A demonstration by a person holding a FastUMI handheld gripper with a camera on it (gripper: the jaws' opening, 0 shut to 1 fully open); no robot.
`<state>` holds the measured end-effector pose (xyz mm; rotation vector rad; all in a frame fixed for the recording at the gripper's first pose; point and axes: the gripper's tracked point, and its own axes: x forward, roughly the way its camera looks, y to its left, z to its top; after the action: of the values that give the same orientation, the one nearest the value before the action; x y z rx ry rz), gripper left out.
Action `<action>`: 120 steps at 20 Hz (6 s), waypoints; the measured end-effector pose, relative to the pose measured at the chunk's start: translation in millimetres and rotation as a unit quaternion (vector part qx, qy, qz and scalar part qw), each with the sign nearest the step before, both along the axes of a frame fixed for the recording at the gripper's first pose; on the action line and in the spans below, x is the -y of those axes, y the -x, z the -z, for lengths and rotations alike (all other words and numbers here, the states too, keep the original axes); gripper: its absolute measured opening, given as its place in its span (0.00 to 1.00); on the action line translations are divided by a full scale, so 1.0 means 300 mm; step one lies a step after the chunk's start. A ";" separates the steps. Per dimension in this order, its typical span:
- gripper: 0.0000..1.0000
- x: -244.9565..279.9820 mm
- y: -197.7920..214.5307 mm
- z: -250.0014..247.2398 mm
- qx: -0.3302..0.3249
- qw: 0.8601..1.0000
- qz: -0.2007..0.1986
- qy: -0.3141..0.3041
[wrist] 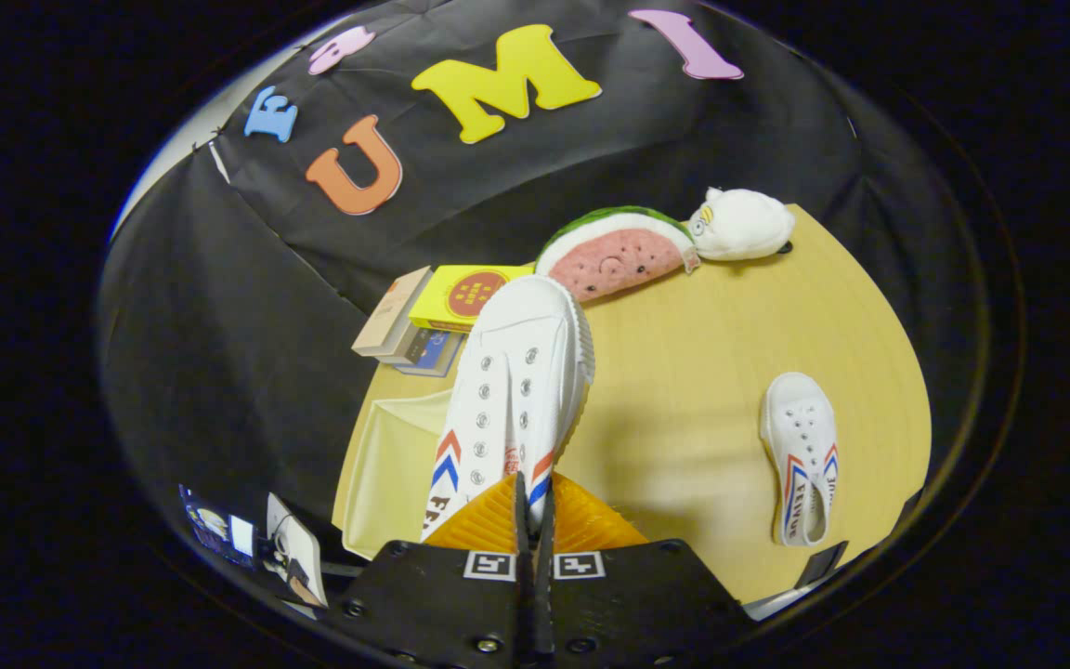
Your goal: Open the storage box then place both shoes into the box .Put the left shoe in first, then the right shoe, with the right side of both shoes facing outward in a uniform manner.
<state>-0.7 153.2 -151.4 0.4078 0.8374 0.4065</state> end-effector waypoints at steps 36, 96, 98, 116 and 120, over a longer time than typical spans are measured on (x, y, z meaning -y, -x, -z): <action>0.85 -0.638 0.056 0.196 0.027 0.995 -0.067 0.073; 0.12 0.867 -0.097 0.779 -0.125 0.988 0.070 0.050; 0.01 0.855 -0.088 0.767 -0.123 0.989 0.070 0.051; 0.00 0.543 0.023 0.226 -0.037 0.994 0.101 0.018; 0.00 0.344 0.045 0.089 -0.015 0.993 0.113 0.008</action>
<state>-14.3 49.9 -178.0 0.4899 0.8128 0.1844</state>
